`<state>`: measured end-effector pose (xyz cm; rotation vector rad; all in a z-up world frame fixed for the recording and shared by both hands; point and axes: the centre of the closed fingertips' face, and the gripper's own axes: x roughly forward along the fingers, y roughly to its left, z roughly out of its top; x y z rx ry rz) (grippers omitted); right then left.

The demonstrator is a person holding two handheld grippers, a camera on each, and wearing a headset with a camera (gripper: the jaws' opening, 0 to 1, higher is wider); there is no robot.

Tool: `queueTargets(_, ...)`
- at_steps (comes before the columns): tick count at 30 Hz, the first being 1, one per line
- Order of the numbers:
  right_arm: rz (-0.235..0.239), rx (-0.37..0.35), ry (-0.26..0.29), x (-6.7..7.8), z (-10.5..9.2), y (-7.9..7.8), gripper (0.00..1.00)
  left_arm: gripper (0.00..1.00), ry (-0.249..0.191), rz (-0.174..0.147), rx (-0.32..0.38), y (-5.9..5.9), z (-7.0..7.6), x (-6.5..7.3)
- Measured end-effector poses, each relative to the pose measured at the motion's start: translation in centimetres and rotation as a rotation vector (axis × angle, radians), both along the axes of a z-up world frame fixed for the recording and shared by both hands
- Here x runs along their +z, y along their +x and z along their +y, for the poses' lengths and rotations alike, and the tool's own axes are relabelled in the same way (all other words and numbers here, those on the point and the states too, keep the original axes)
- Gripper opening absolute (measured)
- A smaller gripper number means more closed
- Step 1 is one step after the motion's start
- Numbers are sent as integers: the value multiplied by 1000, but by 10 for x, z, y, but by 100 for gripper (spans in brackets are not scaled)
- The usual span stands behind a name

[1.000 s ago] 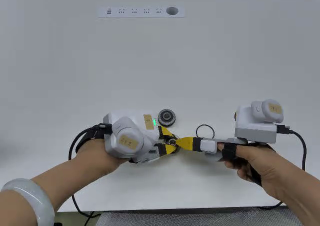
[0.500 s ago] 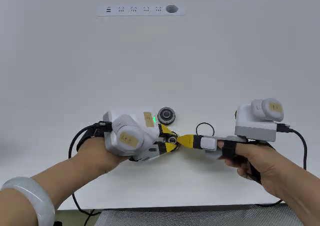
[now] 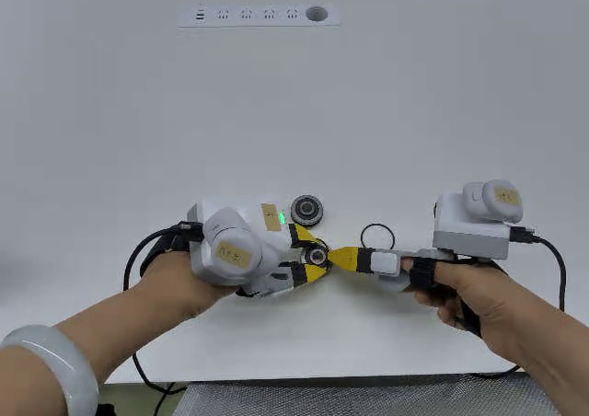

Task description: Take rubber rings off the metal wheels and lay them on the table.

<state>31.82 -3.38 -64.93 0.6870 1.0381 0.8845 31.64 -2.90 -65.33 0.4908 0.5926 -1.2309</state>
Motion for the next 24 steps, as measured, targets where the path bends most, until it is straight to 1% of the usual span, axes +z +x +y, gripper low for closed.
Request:
queueTargets(2, -2, 2, -1, 0, 0, 0, 2, 26, -5, -10, 4, 0, 0, 2)
queueTargets(7, 1, 3, 2, 1, 1, -1, 2, 29, -6, -18, 12, 2, 3, 3)
queueTargets(13, -2, 6, 9, 4, 2, -3, 2, 35, 1, -16, 28, 3, 9, 1)
queueTargets(24, -8, 5, 27, 12, 5, -4, 2, 36, 16, -9, 42, -1, 18, -2)
